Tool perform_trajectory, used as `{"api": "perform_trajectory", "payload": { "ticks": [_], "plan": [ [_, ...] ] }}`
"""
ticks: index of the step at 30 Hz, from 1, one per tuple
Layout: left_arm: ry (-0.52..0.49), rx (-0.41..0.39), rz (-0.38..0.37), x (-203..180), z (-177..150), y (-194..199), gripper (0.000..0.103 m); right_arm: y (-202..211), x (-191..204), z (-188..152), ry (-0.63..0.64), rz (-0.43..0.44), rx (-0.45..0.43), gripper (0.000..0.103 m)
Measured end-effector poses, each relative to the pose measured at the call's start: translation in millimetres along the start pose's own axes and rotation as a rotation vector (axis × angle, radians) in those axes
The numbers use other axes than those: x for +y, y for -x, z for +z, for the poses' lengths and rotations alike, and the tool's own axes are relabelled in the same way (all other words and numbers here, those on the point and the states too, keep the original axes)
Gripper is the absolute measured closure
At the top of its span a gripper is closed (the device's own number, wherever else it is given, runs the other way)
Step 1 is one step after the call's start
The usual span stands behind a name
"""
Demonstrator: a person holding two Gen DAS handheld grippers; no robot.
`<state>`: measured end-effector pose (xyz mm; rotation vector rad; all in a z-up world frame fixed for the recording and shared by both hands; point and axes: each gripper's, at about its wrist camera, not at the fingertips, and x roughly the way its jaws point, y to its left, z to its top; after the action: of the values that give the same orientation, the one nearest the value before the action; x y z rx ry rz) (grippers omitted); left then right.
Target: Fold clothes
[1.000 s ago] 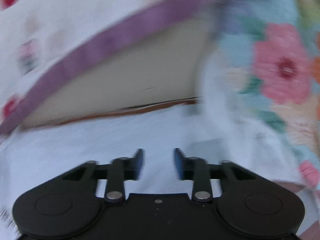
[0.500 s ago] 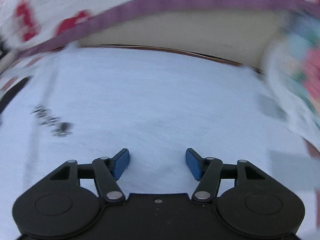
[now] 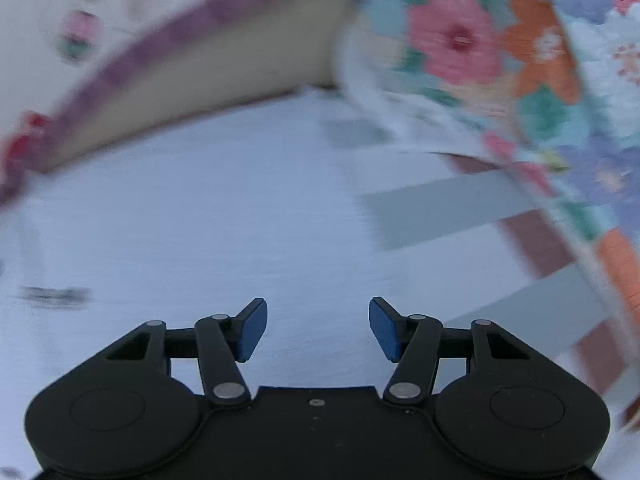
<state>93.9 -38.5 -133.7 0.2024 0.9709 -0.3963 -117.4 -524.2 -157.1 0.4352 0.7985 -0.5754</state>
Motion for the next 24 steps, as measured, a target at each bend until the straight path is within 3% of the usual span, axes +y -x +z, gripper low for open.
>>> {"api": "perform_trajectory", "payload": {
  "ticks": [2, 5, 6, 9, 12, 14, 17, 24],
  "plan": [
    [-0.063, -0.042, 0.107, 0.8, -6.4, 15.9, 0.073, 9.2, 33.9, -4.6, 0.017, 0.12, 0.008, 0.04],
    [-0.318, -0.096, 0.38, -6.0, -30.7, 38.2, 0.069, 18.7, 98.6, -11.5, 0.155, 0.288, 0.046, 0.04],
    [-0.332, -0.1, 0.395, -0.1, -37.6, 46.6, 0.068, 22.3, 119.5, -14.3, 0.208, 0.343, 0.059, 0.04],
    [-0.091, -0.023, 0.273, 43.3, -53.6, 73.8, 0.062, 39.3, 176.1, -31.6, 0.397, 0.493, 0.123, 0.04],
    [0.243, 0.039, 0.105, 85.6, -81.2, 88.5, 0.062, 53.2, 218.3, -55.9, 0.551, 0.597, 0.189, 0.039],
    [0.443, 0.019, -0.013, 103.1, -109.4, 97.0, 0.064, 64.5, 240.0, -77.3, 0.642, 0.637, 0.215, 0.039],
    [0.711, -0.098, -0.136, 114.8, -155.3, 113.9, 0.062, 77.5, 263.8, -103.7, 0.76, 0.692, 0.254, 0.04],
    [0.696, 0.027, -0.243, 100.9, -171.8, 99.6, 0.059, 88.9, 278.0, -141.8, 0.848, 0.728, 0.333, 0.04]
  ]
}}
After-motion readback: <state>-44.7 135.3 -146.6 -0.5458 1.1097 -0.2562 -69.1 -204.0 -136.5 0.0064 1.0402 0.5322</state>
